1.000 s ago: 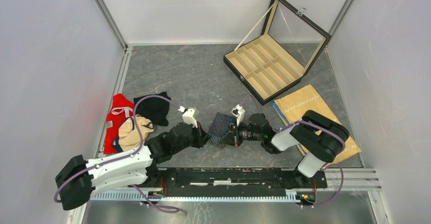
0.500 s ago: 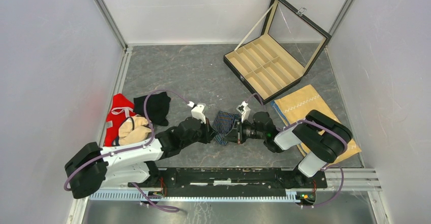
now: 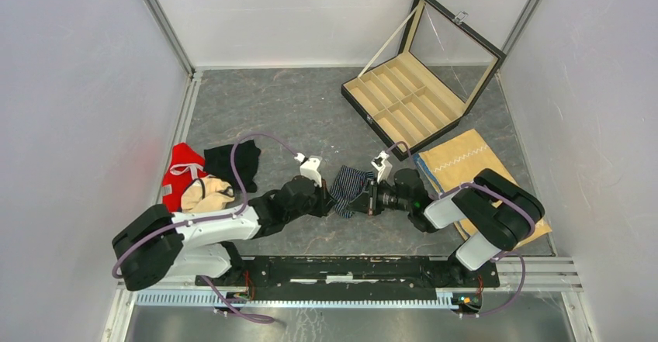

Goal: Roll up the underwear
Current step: Roll the underwear to the center of the board.

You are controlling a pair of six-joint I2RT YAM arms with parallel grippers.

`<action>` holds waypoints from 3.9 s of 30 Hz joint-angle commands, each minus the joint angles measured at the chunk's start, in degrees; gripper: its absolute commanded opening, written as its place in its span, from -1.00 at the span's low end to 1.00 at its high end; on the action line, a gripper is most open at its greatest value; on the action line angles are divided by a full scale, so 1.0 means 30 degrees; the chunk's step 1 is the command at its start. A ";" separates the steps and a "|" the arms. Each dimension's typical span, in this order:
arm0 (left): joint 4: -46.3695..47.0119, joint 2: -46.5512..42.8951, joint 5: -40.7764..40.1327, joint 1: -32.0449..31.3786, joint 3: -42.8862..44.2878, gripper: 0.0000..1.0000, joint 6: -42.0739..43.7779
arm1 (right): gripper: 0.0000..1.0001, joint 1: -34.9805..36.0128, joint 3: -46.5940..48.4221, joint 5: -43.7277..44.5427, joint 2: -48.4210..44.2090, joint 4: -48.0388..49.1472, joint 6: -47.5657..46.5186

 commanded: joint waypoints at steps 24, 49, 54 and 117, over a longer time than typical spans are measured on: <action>0.3039 0.6018 -0.0323 0.0001 0.3375 -0.96 0.1737 | -0.76 -0.2453 -0.0791 0.0502 -0.1399 -0.2504 -0.0360; 0.5266 0.8353 -0.1688 0.0220 0.1631 -0.96 0.0574 | 0.69 -0.3029 0.2441 0.3340 -1.0143 -1.0755 -1.3740; 0.5231 0.8686 -0.2034 0.0354 0.1494 -0.96 0.0258 | 0.61 -0.1955 0.4013 0.4666 -1.1205 -1.3002 -1.7261; -0.3782 0.3823 -0.2876 -0.1156 -0.1695 -0.96 -0.6452 | 0.52 1.6088 0.5813 2.2630 -0.0874 -1.1350 -2.7013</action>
